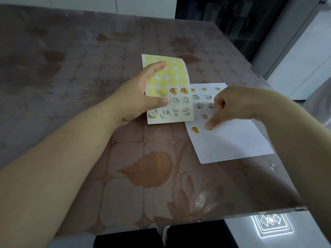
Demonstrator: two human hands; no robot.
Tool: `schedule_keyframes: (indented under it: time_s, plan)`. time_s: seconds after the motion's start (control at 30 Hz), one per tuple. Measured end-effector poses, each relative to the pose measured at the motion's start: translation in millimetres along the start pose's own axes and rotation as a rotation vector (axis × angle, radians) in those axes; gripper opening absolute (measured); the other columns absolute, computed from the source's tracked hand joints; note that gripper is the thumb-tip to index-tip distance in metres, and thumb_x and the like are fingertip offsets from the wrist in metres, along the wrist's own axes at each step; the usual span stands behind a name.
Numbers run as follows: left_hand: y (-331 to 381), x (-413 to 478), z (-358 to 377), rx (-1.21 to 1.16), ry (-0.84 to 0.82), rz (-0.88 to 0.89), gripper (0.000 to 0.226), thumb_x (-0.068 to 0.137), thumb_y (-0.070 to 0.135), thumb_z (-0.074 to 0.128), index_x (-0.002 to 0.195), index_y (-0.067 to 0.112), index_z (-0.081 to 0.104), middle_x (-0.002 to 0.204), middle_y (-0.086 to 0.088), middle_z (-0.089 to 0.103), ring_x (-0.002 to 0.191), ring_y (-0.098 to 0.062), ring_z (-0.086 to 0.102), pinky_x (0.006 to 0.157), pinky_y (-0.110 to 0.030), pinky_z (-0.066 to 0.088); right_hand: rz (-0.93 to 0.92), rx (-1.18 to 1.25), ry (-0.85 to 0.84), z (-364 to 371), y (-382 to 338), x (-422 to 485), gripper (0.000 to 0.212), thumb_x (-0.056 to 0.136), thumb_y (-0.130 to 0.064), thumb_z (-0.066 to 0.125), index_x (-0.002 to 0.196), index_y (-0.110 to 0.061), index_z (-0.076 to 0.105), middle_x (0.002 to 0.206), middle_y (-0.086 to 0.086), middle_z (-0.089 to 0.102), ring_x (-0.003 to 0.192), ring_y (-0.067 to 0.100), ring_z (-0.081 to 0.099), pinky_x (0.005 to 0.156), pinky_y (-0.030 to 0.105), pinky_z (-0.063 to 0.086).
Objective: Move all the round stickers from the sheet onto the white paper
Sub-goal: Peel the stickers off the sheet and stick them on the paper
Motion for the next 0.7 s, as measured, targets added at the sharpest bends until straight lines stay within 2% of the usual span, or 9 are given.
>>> schedule_keyframes:
  time_s: [0.1,0.2,0.27,0.33,0.4,0.47,0.57,0.63,0.7]
  plan:
    - [0,0,-1,0.000,0.008,0.003,0.082,0.067,0.016,0.073,0.137,0.042,0.039,0.146,0.014,0.038,0.131,-0.010,0.045,0.107,-0.039,0.041,-0.032,0.001,0.000,0,3,0,0.050,0.052,-0.053,0.080,0.059,-0.018,0.044,0.056,-0.006,0.044,0.056,0.014,0.037,0.054,0.027,0.028]
    - [0,1,-1,0.001,0.008,0.003,0.082,0.067,0.016,0.074,0.136,0.043,0.039,0.146,0.014,0.039,0.131,-0.011,0.045,0.107,-0.040,0.039,-0.090,0.178,0.049,-2,4,-3,0.046,0.056,-0.047,0.081,0.059,-0.019,0.045,0.044,-0.013,0.043,0.054,0.013,0.035,0.054,0.027,0.029]
    - [0,0,-3,0.022,0.014,-0.009,0.081,0.066,0.019,0.075,0.134,0.046,0.040,0.145,0.014,0.041,0.131,-0.012,0.045,0.107,-0.043,0.039,-0.183,0.406,0.189,0,-5,-3,0.039,0.063,-0.045,0.078,0.061,-0.021,0.048,0.048,-0.012,0.046,0.051,0.010,0.037,0.050,0.024,0.032]
    - [0,1,-4,0.034,0.015,-0.019,0.080,0.066,0.021,0.076,0.132,0.049,0.041,0.144,0.013,0.043,0.129,-0.013,0.048,0.106,-0.043,0.041,-0.328,0.535,0.427,6,-20,-2,0.026,0.074,-0.040,0.073,0.069,-0.023,0.053,0.057,-0.009,0.044,0.048,0.002,0.036,0.047,0.018,0.035]
    - [0,2,-3,0.015,0.013,-0.018,0.080,0.068,0.017,0.077,0.132,0.048,0.041,0.143,0.011,0.045,0.125,-0.014,0.052,0.101,-0.042,0.046,-0.425,0.450,0.622,17,-37,-2,0.013,0.081,-0.035,0.068,0.087,-0.025,0.061,0.067,-0.014,0.040,0.056,-0.004,0.041,0.053,0.009,0.034]
    - [1,2,-2,-0.008,0.007,-0.010,0.080,0.072,0.010,0.077,0.135,0.044,0.041,0.143,0.010,0.044,0.122,-0.015,0.054,0.098,-0.041,0.049,-0.492,0.354,0.737,25,-45,1,0.021,0.083,-0.030,0.068,0.102,-0.023,0.066,0.076,-0.020,0.038,0.068,-0.014,0.044,0.061,0.004,0.036]
    - [2,1,3,-0.007,-0.007,-0.021,0.081,0.067,0.015,0.078,0.133,0.045,0.042,0.142,0.011,0.045,0.127,-0.014,0.050,0.102,-0.042,0.045,-0.532,0.381,0.791,25,-44,3,0.016,0.080,-0.021,0.071,0.096,-0.019,0.072,0.076,-0.021,0.038,0.072,-0.016,0.046,0.067,0.002,0.036]
    - [4,-1,6,0.028,0.016,-0.023,0.085,0.061,0.025,0.083,0.133,0.044,0.043,0.141,0.020,0.042,0.134,-0.006,0.038,0.110,-0.041,0.037,-0.557,0.421,0.784,25,-43,2,0.010,0.078,-0.016,0.072,0.088,-0.018,0.073,0.077,-0.019,0.041,0.071,-0.011,0.047,0.069,0.004,0.037]
    - [7,-2,11,0.103,0.072,-0.016,0.088,0.060,0.029,0.087,0.135,0.041,0.043,0.140,0.024,0.039,0.133,0.003,0.030,0.113,-0.036,0.031,-0.545,0.467,0.757,24,-42,2,0.007,0.078,-0.017,0.072,0.084,-0.022,0.071,0.077,-0.017,0.043,0.068,-0.002,0.045,0.069,0.007,0.038]
Point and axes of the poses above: each hand's wrist, its own x-axis towards the middle knuckle, its own z-axis out of the palm, y = z × x, the point moved 3 cm from there along x, towards the middle knuckle
